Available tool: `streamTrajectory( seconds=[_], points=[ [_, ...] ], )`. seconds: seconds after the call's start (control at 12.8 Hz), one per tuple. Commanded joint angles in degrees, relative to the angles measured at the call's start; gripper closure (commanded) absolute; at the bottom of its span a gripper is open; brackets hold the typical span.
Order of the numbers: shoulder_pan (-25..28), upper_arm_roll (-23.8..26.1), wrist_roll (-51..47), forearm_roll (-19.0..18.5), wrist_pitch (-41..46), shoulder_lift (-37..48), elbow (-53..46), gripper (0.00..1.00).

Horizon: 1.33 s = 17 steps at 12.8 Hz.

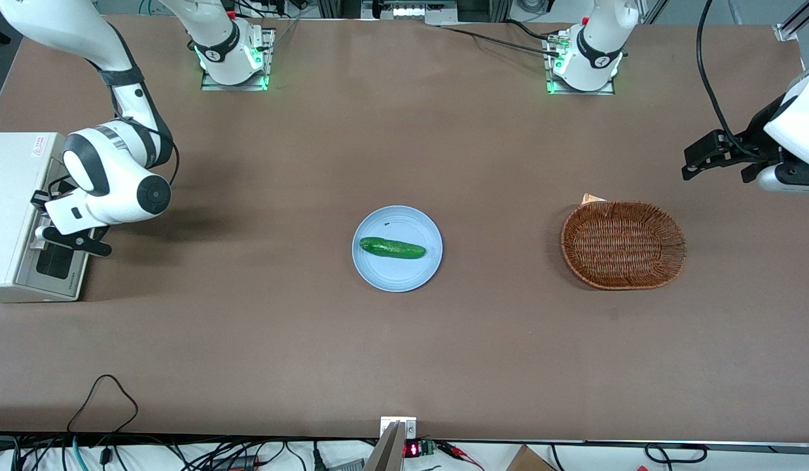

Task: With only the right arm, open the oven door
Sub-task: 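Pull the handle outward and down with the right gripper, swinging the door open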

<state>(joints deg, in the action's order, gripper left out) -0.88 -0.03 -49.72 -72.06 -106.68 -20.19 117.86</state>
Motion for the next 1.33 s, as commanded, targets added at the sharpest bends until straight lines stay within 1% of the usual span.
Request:
streamTrajectory(
  seconds=[0.0,0.39,0.62,0.94,1.02,1.25],
  points=[
    [-1.2,0.5,-1.3,-1.1,-2.6,-0.6,0.4,0.99],
    [-1.1,0.7,-0.9,0.4,-5.9,-1.3,0.2,0.99],
    [-0.8,1.0,-0.4,2.8,-6.2,-1.4,0.0,0.99],
    [0.8,2.0,-0.3,7.1,-6.8,-2.6,-0.9,0.99],
    [1.2,2.2,-0.4,7.6,-6.8,-3.3,-1.0,0.99],
    [2.5,2.3,-0.8,7.6,-6.9,-4.7,-1.1,0.99]
  ],
)
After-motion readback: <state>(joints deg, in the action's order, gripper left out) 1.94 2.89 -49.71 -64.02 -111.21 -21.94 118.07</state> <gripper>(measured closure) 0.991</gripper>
